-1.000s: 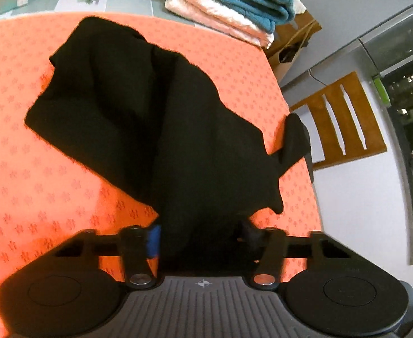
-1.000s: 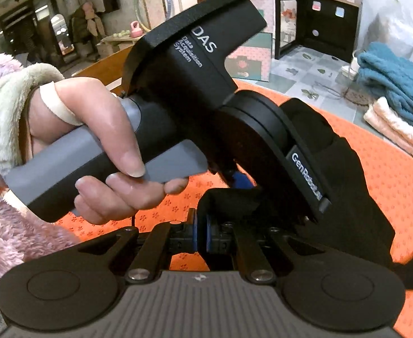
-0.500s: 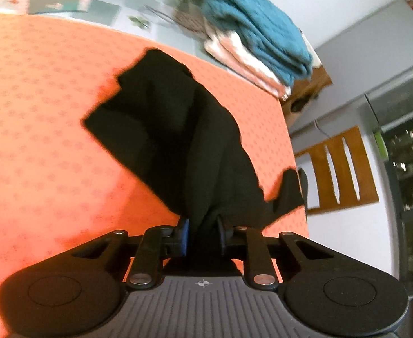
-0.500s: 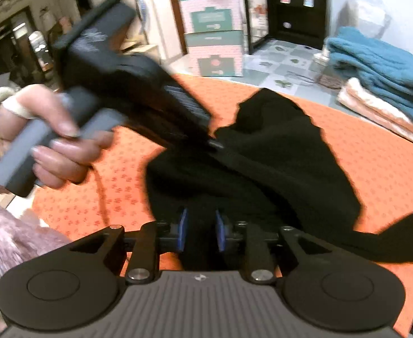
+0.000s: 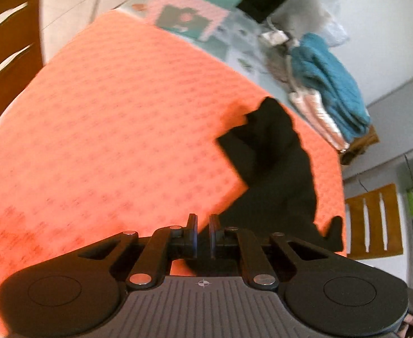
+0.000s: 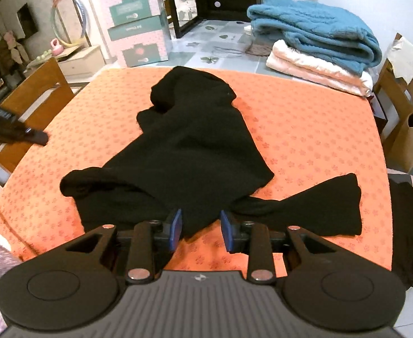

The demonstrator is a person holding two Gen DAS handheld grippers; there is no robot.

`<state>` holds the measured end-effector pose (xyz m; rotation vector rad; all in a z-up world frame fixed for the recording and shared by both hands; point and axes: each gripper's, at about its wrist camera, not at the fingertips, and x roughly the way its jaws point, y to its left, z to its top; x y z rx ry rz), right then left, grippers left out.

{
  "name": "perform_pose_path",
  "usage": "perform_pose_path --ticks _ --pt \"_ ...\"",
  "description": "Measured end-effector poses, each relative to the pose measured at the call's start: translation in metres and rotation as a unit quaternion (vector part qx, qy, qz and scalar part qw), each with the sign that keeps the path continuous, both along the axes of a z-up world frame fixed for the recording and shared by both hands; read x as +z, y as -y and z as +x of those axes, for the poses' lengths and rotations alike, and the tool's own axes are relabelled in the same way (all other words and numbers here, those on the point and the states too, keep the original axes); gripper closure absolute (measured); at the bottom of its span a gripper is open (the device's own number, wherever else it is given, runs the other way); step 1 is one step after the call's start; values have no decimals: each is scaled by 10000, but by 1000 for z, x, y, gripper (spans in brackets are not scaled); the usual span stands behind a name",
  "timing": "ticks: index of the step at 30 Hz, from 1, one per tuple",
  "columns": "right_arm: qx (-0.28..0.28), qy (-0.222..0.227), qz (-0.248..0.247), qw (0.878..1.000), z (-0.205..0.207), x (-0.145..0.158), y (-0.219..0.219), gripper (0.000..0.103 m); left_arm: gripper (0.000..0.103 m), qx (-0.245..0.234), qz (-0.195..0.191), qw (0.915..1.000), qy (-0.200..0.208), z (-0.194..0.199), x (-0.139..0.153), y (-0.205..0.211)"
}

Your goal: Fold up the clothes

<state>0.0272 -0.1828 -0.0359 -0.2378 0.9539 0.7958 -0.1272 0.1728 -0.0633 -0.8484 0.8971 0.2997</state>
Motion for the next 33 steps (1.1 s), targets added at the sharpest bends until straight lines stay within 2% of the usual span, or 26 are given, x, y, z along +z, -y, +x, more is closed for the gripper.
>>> perform_pose_path --ticks 3,7,9,12,14,15,16,17,23,28,33 --pt "-100 -28 -39 9999 9 -10 -7 52 91 18 -8 9999 -112 -13 -7 0" --pt "-557 -334 98 9978 24 -26 -10 50 86 -55 50 9999 -136 -21 -7 10" --pt "-978 -643 284 9927 36 -39 -7 46 72 -107 23 9999 -72 -19 -4 16" --pt "-1484 -1148 616 9803 52 -60 -2 45 58 -298 128 9995 27 -11 2 28" --pt "-1690 -1472 866 9707 60 -72 -1 50 51 -493 244 9985 70 -3 7 37" --pt "-1724 -1577 975 9674 61 -74 -1 69 44 -593 302 9977 88 0 10 41" --pt "-1757 -1648 1061 9647 63 -76 -2 91 43 -684 363 9969 107 3 13 45" --pt "-1775 -1615 1095 9646 63 -73 -4 98 40 -766 411 9961 135 6 15 49" --pt "-1270 -768 1292 9804 48 -24 -32 99 30 -1151 506 9913 382 24 26 66" --pt "-588 -699 1593 9830 52 12 -75 99 25 -1589 769 9835 399 42 32 82" --pt "90 -791 1585 9841 57 30 -131 99 21 -1862 991 9764 454 55 36 90"
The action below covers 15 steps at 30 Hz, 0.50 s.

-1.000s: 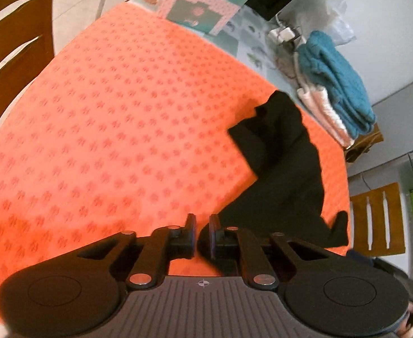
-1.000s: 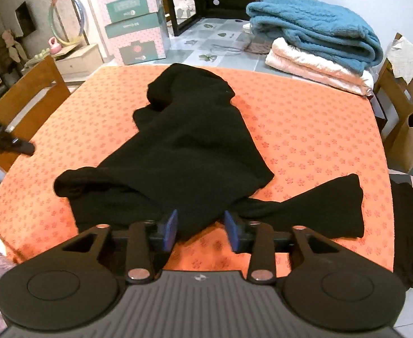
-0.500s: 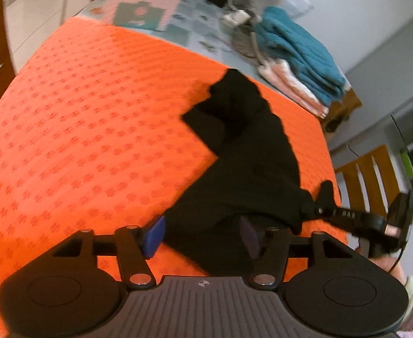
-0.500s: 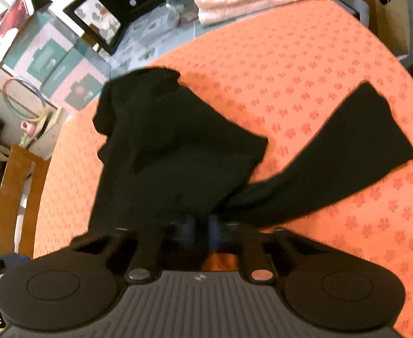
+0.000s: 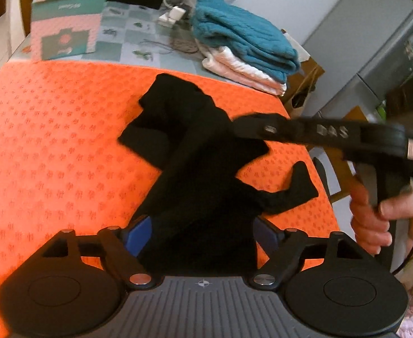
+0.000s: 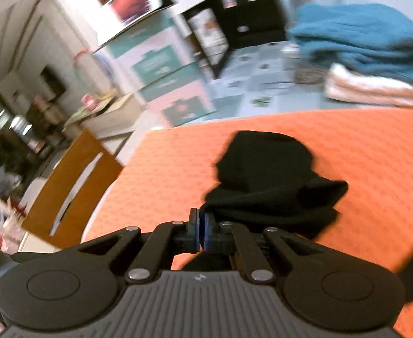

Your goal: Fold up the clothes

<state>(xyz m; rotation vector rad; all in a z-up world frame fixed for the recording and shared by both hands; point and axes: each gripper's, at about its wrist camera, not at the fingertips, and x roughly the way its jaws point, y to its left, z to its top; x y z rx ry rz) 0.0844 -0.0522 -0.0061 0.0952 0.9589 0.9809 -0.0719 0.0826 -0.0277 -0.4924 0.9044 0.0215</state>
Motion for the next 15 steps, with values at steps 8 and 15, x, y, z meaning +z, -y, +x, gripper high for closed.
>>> perform_pose_path --ticks 8,15 --pt "912 78 -156 9957 -1 12 -82 99 20 2 188 9998 -23 3 -3 -8" --pt "1673 172 -128 9857 -14 20 -164 99 20 769 35 9968 -225 -35 -14 -50"
